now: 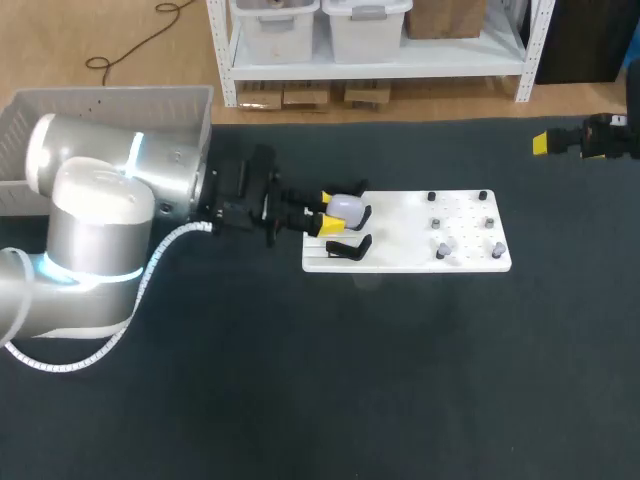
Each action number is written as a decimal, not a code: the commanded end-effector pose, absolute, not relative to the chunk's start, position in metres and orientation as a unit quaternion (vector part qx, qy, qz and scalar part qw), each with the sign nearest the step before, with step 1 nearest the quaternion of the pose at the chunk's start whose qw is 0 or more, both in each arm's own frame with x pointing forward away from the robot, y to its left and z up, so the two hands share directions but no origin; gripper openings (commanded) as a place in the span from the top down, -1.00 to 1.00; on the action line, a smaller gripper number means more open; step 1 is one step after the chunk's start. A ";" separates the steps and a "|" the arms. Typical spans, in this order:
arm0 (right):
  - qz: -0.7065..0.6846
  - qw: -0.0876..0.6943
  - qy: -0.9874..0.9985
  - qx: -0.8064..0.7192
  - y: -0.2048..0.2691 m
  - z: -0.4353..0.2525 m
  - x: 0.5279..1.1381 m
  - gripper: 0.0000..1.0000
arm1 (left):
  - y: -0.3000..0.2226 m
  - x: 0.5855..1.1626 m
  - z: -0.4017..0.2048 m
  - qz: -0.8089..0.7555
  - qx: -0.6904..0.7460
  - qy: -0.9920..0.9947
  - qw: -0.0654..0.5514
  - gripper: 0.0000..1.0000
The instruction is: Pick up each earbud case from the left stands, insert the matching earbuds, close the lid, and place the case in the box.
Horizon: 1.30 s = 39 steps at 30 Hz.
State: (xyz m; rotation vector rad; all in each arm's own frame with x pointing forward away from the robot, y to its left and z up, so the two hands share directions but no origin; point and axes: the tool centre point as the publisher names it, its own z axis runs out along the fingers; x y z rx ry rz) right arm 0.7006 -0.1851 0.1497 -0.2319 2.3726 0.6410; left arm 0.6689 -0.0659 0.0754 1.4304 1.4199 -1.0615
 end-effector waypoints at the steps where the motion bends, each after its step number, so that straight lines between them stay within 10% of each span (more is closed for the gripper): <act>1: 0.245 0.330 0.907 -0.089 -0.185 0.150 0.700 -1.00 | -0.057 0.656 0.092 -0.429 0.562 0.558 0.435 1.00; 39: 0.245 0.330 0.907 -0.089 -0.185 0.150 0.700 -1.00 | -0.060 0.633 0.129 -0.485 0.539 0.518 0.454 1.00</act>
